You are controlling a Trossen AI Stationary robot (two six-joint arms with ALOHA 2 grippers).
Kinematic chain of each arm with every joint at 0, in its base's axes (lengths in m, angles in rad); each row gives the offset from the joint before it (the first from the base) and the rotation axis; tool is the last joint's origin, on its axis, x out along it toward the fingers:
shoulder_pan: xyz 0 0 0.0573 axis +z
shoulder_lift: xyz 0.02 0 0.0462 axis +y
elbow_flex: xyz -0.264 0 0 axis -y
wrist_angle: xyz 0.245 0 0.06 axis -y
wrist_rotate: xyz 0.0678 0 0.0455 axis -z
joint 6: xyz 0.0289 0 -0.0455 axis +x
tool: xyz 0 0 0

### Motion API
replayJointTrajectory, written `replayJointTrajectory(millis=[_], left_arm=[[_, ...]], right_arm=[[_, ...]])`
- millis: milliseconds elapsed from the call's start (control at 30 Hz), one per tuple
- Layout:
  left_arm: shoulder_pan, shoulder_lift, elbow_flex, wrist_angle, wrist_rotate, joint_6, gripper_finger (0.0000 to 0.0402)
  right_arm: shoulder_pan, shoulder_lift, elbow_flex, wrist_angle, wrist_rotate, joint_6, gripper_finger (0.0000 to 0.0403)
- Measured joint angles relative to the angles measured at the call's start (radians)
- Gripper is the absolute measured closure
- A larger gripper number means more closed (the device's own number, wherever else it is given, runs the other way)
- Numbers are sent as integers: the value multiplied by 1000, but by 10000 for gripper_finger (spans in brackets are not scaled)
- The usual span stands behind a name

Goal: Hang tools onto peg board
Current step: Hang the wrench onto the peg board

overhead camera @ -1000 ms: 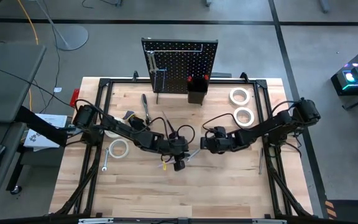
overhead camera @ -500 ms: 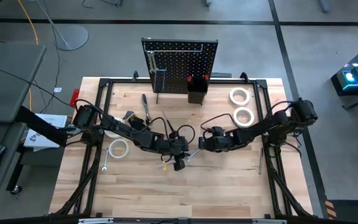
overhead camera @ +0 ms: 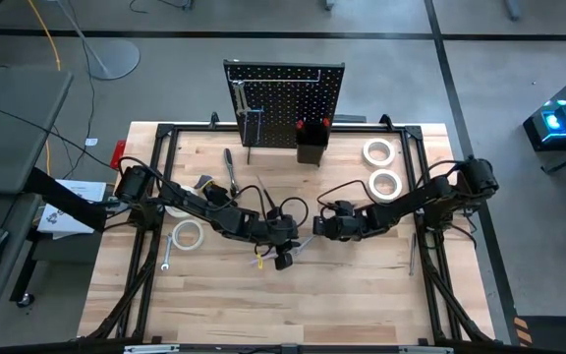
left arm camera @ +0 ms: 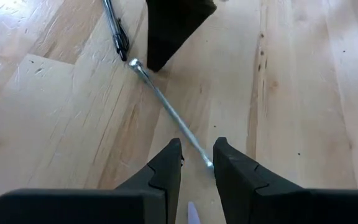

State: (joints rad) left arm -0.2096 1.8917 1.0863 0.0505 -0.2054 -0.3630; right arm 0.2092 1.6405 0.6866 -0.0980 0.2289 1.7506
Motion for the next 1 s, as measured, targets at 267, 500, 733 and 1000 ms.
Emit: replayJointTrajectory(millis=[267, 500, 733, 1000], left_arm=[[0, 0, 0, 0, 0, 0, 320], [0, 0, 0, -2, 0, 16, 320], [0, 0, 0, -3, 1, 16, 320], [0, 0, 0, -5, 1, 17, 320]], right_arm=[[9, -4, 2, -112, -24, 84, 403], [9, -8, -4, 36, 44, 58, 403], [6, -11, -4, 81, 67, 30, 403], [-16, -8, -2, 105, 86, 21, 403]])
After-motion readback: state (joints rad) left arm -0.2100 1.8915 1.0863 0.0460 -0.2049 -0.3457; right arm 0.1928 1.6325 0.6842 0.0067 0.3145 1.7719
